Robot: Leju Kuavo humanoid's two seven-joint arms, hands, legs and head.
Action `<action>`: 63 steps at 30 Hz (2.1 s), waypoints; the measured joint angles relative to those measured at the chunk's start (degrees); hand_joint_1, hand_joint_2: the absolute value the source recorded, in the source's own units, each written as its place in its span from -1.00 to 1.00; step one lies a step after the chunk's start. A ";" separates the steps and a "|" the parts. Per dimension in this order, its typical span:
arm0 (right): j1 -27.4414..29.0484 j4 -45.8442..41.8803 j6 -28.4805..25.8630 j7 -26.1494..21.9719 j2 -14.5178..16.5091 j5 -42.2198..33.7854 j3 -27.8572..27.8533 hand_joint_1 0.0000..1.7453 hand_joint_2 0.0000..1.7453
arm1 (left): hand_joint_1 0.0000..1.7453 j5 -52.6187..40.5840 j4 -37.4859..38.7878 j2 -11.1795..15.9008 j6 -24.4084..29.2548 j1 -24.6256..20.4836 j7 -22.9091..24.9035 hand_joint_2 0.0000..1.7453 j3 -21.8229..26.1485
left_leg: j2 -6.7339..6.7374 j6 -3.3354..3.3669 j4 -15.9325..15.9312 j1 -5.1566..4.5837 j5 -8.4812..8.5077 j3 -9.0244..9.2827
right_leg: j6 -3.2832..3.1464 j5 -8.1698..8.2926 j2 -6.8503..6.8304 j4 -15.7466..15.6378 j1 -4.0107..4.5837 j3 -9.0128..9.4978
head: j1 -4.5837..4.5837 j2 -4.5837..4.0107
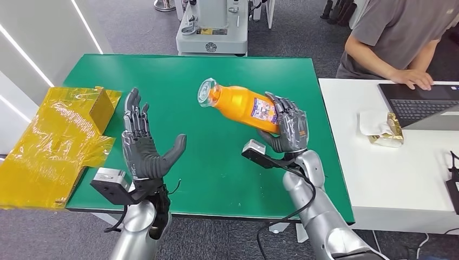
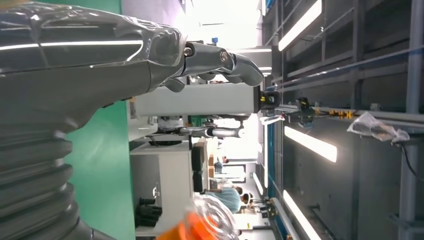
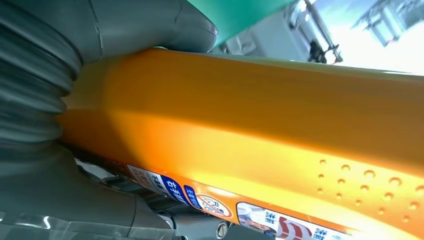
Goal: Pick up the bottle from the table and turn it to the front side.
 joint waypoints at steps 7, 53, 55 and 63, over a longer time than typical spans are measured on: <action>4.06 -6.91 0.00 -3.06 4.59 -0.51 -7.98 1.00 1.00 | -1.00 -1.25 5.71 -0.61 -2.44 -4.98 0.00 1.00 0.00 | -0.01 0.01 0.03 -0.01 -0.01 -0.01 | 0.02 0.01 0.00 -0.02 -0.01 -0.01 | -0.01 0.00; 3.17 4.63 0.04 -2.89 6.42 -7.11 -0.78 1.00 1.00 | -1.00 -7.33 9.48 -3.26 -11.27 -14.71 5.36 1.00 -4.84 | 0.02 0.00 0.02 -0.01 -0.01 -0.04 | 0.01 0.01 0.04 -0.01 -0.01 -0.07 | -0.01 0.00; 3.17 4.63 0.04 -2.89 6.42 -7.11 -0.77 1.00 1.00 | -1.00 -7.33 9.48 -3.26 -11.28 -14.71 5.36 1.00 -4.85 | 0.02 0.00 0.02 -0.01 -0.01 -0.04 | 0.01 0.01 0.04 -0.01 -0.01 -0.07 | -0.02 0.00; 3.33 4.13 0.04 -2.77 6.42 -6.29 -0.87 1.00 1.00 | -1.00 -7.21 9.60 -3.26 -11.26 -14.74 5.35 1.00 -4.87 | 0.02 0.00 0.02 -0.01 -0.01 -0.05 | 0.01 0.01 0.04 -0.01 -0.01 -0.07 | -0.01 0.00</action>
